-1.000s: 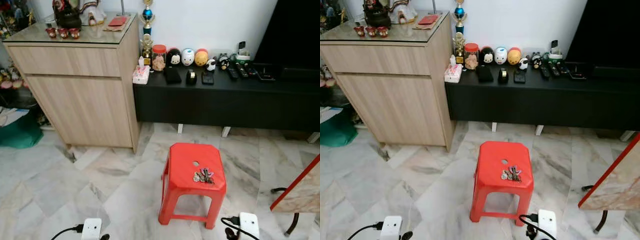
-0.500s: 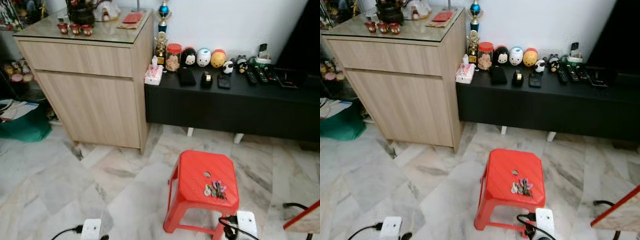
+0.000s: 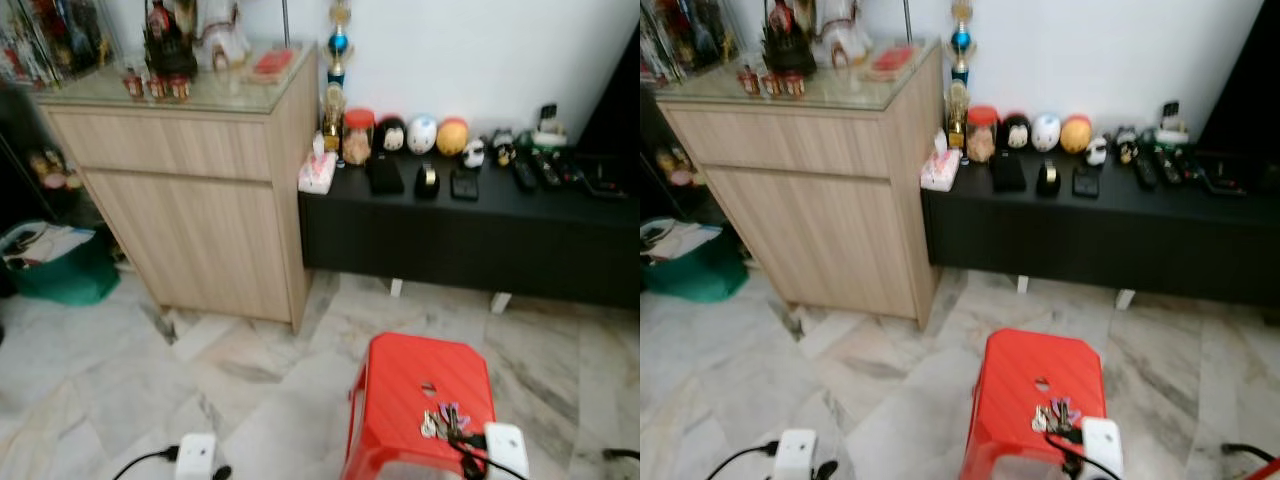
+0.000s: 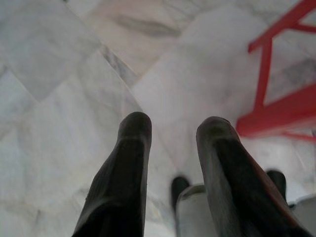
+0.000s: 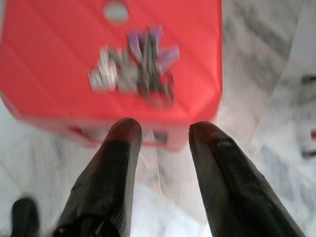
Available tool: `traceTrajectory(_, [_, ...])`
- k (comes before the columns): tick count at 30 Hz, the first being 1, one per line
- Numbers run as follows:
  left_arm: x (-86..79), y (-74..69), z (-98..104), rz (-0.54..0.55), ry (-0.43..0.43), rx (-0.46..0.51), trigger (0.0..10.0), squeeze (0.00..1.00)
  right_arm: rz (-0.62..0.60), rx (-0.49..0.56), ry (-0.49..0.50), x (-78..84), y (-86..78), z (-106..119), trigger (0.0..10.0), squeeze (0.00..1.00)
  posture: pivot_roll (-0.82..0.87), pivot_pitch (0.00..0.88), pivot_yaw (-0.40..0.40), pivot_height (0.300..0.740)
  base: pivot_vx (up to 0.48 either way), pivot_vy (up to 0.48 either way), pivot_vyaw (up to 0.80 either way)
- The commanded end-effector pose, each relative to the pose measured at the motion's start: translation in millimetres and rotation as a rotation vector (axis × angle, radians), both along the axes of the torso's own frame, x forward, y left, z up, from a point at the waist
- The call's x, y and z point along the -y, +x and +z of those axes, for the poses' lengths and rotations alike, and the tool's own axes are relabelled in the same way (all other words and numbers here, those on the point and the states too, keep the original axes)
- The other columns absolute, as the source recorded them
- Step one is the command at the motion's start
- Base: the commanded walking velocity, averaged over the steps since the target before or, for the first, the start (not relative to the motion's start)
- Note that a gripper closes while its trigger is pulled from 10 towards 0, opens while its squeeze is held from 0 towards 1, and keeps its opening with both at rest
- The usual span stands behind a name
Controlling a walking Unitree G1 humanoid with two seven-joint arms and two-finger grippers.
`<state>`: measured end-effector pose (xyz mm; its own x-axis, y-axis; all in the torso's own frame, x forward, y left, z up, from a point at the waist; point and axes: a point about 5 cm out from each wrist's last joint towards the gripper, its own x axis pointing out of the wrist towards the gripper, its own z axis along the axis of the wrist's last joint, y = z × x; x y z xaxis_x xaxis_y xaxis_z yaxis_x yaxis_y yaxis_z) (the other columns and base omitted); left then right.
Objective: Hang keys on a hook
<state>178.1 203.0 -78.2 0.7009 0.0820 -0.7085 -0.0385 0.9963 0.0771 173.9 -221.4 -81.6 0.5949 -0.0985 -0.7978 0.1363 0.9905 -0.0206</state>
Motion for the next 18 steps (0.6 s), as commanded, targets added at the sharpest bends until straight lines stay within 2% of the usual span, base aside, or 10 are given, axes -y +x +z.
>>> traceTrajectory(1, [-9.6, -5.1, -0.9, 0.004, 0.025, -0.019, 10.0, 0.0, 0.0, 0.048, 0.021, -8.2, 13.9, 5.2, 10.0, 0.0, -0.01, 0.0, -0.031, 0.74, 0.0, 0.0, 0.0])
traceTrajectory(14, [-10.5, -11.4, -3.5, -0.002, 0.032, -0.036, 10.0, 0.0, -0.055, 0.044, 0.048, -11.6, 6.4, 1.1, 10.0, 0.0, -0.01, 0.0, -0.034, 0.74, 0.0, 0.0, 0.0])
traceTrajectory(18, [-8.5, -11.5, -4.1, -0.005, 0.032, -0.04, 10.0, 0.0, -0.053, 0.044, 0.053, -10.9, 5.5, 0.9, 10.0, 0.0, -0.01, 0.0, -0.034, 0.74, 0.0, -0.33, -0.67])
